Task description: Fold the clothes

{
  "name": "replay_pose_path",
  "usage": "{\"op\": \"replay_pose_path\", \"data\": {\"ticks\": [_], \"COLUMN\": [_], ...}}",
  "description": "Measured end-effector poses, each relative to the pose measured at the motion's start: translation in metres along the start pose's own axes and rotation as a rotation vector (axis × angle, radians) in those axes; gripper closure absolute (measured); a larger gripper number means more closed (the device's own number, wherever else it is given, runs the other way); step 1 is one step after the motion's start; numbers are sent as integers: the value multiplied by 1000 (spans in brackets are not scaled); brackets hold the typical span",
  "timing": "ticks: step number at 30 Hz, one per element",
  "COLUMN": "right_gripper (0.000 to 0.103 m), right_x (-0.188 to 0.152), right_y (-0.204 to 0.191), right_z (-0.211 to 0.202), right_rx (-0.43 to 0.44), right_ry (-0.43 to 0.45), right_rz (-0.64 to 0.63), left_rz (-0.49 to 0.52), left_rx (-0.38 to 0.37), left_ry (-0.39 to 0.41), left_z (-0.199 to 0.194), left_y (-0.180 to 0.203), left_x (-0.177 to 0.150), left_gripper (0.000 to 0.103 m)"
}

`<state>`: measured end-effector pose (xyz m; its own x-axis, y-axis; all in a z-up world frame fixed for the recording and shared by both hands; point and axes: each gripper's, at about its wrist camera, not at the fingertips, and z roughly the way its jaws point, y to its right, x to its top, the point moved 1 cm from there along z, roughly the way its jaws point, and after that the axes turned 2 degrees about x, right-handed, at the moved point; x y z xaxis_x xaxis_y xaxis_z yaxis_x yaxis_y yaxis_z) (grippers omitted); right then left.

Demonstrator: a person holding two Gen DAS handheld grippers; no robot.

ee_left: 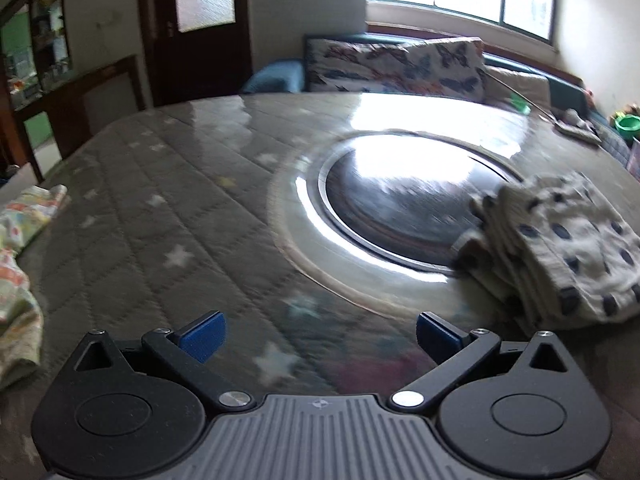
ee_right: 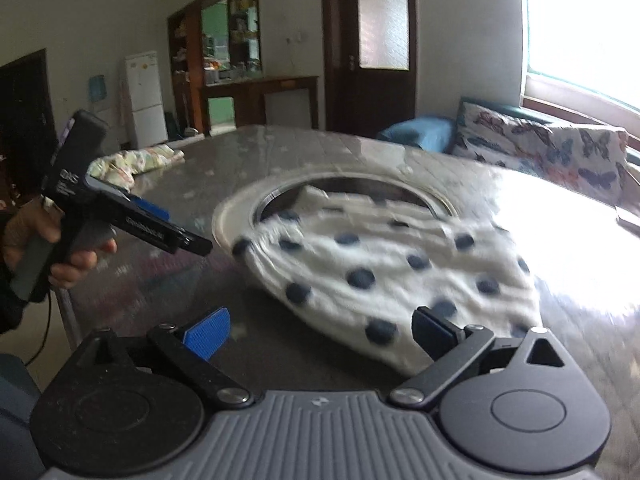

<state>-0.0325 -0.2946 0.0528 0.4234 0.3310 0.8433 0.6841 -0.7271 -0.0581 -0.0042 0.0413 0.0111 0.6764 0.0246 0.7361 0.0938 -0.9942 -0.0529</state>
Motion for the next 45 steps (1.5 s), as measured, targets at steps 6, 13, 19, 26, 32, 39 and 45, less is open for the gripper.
{"op": "replay_pose_path", "data": {"ticks": [6, 13, 19, 26, 32, 39, 45], "right_gripper": [4, 4, 4, 4, 4, 0, 0], "right_x": [26, 44, 55, 48, 43, 45, 45], "right_y": [-18, -64, -87, -102, -108, -109, -108], "right_z": [27, 72, 110, 146, 156, 161, 161], "right_rx": [70, 225, 275, 263, 261, 248, 248], "right_ry": [9, -24, -45, -95, -114, -131, -134], "right_rz": [-73, -179, -218, -226, -217, -212, -212], "left_rz": [-67, -114, -145, -179, -182, -181, -184], "left_rx": [75, 153, 190, 182, 180, 181, 179], "left_ry": [35, 38, 44, 50, 53, 54, 54], "left_z": [6, 20, 27, 31, 31, 32, 37], "left_y": [-27, -50, -66, -74, -74, -72, -79], "left_x": [5, 3, 3, -3, -4, -5, -4], "left_gripper": [0, 0, 0, 0, 0, 0, 0]}}
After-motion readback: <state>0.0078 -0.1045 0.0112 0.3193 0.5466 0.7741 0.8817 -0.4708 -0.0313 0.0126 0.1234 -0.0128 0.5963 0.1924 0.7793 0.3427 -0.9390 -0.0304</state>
